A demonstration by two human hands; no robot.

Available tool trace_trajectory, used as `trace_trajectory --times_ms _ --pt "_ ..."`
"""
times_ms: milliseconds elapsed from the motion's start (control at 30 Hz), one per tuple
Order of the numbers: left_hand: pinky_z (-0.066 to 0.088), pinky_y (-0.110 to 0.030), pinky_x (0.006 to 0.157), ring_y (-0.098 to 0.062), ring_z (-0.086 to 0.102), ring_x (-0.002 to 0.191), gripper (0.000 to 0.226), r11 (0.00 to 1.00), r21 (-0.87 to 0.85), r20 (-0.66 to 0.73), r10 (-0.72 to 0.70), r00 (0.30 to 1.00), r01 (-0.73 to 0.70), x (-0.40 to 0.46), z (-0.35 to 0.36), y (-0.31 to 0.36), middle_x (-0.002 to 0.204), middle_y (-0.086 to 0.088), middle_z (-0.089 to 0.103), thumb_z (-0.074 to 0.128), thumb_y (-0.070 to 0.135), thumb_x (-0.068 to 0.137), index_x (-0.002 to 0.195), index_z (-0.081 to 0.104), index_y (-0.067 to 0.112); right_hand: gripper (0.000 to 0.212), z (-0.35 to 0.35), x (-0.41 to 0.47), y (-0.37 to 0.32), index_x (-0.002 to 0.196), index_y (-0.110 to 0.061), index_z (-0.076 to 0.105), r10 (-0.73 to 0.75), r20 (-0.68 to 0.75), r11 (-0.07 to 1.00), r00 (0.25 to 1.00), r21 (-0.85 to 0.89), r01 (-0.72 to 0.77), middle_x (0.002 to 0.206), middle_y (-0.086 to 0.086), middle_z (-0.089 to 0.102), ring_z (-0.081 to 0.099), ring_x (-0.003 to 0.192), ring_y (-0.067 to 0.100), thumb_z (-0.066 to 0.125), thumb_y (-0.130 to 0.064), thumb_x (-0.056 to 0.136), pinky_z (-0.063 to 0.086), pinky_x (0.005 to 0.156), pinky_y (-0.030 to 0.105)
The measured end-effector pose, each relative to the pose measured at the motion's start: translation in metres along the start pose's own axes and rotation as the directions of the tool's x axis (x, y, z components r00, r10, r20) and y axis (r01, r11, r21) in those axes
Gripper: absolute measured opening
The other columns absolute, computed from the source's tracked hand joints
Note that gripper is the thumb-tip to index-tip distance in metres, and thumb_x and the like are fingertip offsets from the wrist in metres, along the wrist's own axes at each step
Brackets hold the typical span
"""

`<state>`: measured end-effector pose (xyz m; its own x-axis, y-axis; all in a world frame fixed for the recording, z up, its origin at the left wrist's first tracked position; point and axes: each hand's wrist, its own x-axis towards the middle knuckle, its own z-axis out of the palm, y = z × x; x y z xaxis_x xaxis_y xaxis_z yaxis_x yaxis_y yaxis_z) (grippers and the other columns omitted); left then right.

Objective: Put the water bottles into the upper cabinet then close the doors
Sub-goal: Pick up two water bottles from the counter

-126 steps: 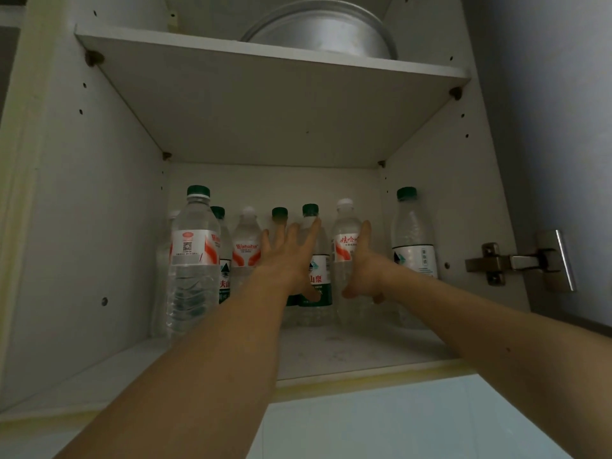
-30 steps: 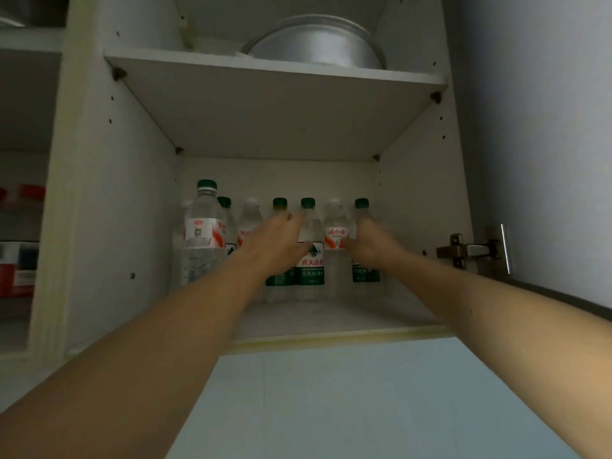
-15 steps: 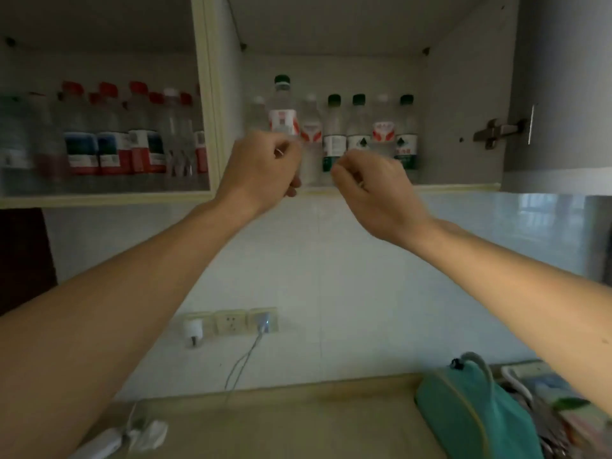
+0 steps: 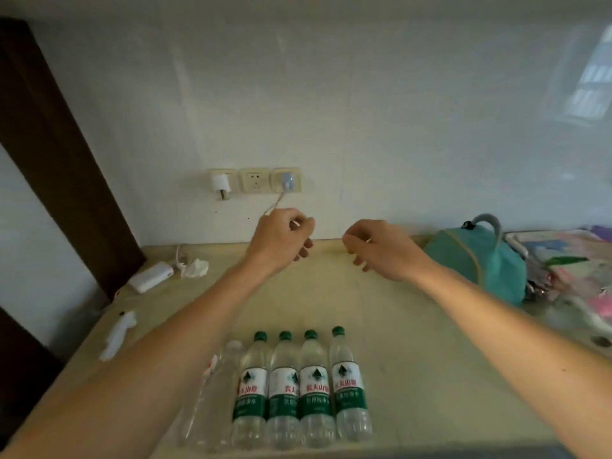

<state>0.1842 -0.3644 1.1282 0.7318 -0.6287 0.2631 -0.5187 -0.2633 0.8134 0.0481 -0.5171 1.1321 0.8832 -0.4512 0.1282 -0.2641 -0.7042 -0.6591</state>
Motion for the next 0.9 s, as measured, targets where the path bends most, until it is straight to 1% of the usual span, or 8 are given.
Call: trace_trajectory --times_ms 200,333,400,467,567,700,800,900 --pt "0.059 -0.035 0.08 -0.013 0.068 0.086 0.028 0.943 0.251 0.222 -0.275 0.936 0.217 -0.036 0.077 -0.111 0.102 0.001 0.072 0.063 0.038 0.097 0.113 0.068 0.015 0.019 0.083 -0.011 0.107 0.104 -0.015 0.067 0.295 0.161 0.946 0.942 0.089 -0.311 0.087 0.006 0.073 0.074 0.075 0.025 0.057 -0.029 0.097 0.061 0.073 0.048" --pt "0.05 -0.026 0.082 -0.014 0.062 0.099 0.052 0.872 0.394 0.295 -0.421 0.858 0.291 -0.045 0.12 -0.162 0.12 0.0 0.065 0.067 0.042 0.093 0.135 0.055 0.015 0.031 0.13 -0.02 0.164 0.118 -0.011 0.065 0.471 0.226 0.842 0.852 0.172 -0.511 0.101 0.005 0.071 0.071 0.087 0.022 0.063 -0.032 0.096 0.061 0.082 0.043" --pt "0.05 -0.032 0.092 -0.018 0.063 0.106 0.061 0.82 0.512 0.264 -0.434 0.862 0.256 -0.044 0.138 -0.182 0.12 0.001 0.067 0.067 0.048 0.091 0.141 0.051 0.017 0.043 0.152 -0.016 0.18 0.13 -0.011 0.059 0.489 0.261 0.821 0.832 0.185 -0.541 0.112 0.004 0.067 0.067 0.093 0.019 0.065 -0.036 0.095 0.058 0.087 0.039" --pt "0.041 -0.043 0.106 -0.022 0.061 0.112 0.067 0.748 0.632 0.212 -0.419 0.883 0.203 -0.041 0.151 -0.199 0.114 0.003 0.069 0.063 0.057 0.09 0.144 0.048 0.02 0.053 0.171 -0.008 0.186 0.138 -0.011 0.053 0.497 0.289 0.796 0.818 0.222 -0.563 0.113 0.002 0.063 0.063 0.087 0.014 0.067 -0.037 0.094 0.052 0.077 0.03" --pt "0.031 -0.048 0.107 -0.024 0.061 0.102 0.064 0.675 0.727 0.199 -0.381 0.903 0.125 -0.04 0.165 -0.214 0.094 0.006 0.07 0.055 0.064 0.091 0.142 0.049 0.025 0.061 0.195 0.003 0.189 0.144 -0.011 0.045 0.52 0.339 0.742 0.784 0.274 -0.611 0.114 0.002 0.061 0.057 0.082 0.008 0.068 -0.037 0.093 0.041 0.061 0.021" --pt "0.017 -0.055 0.114 -0.029 0.057 0.116 0.053 0.661 0.745 0.224 -0.368 0.902 0.084 -0.038 0.175 -0.222 0.104 -0.001 0.074 0.049 0.062 0.096 0.137 0.055 0.03 0.055 0.219 0.008 0.195 0.138 -0.012 0.051 0.556 0.327 0.71 0.764 0.291 -0.641 0.089 -0.011 0.057 0.054 0.073 0.001 0.071 -0.029 0.089 0.039 0.049 0.015" --pt "0.011 -0.057 0.117 -0.03 0.054 0.118 0.044 0.643 0.759 0.254 -0.431 0.866 0.098 -0.034 0.178 -0.22 0.104 -0.002 0.073 0.048 0.057 0.099 0.132 0.061 0.03 0.05 0.226 0.014 0.199 0.131 -0.01 0.057 0.575 0.329 0.689 0.749 0.298 -0.66 0.095 -0.006 0.061 0.058 0.08 0.007 0.075 -0.028 0.087 0.042 0.058 0.02" --pt "0.009 -0.056 0.12 -0.027 0.057 0.115 0.036 0.658 0.734 0.264 -0.504 0.822 0.168 -0.027 0.175 -0.216 0.1 0.0 0.071 0.05 0.05 0.1 0.127 0.063 0.03 0.045 0.227 0.017 0.202 0.126 -0.009 0.06 0.602 0.349 0.632 0.718 0.341 -0.696 0.094 -0.003 0.062 0.059 0.079 0.008 0.076 -0.021 0.086 0.042 0.055 0.017"
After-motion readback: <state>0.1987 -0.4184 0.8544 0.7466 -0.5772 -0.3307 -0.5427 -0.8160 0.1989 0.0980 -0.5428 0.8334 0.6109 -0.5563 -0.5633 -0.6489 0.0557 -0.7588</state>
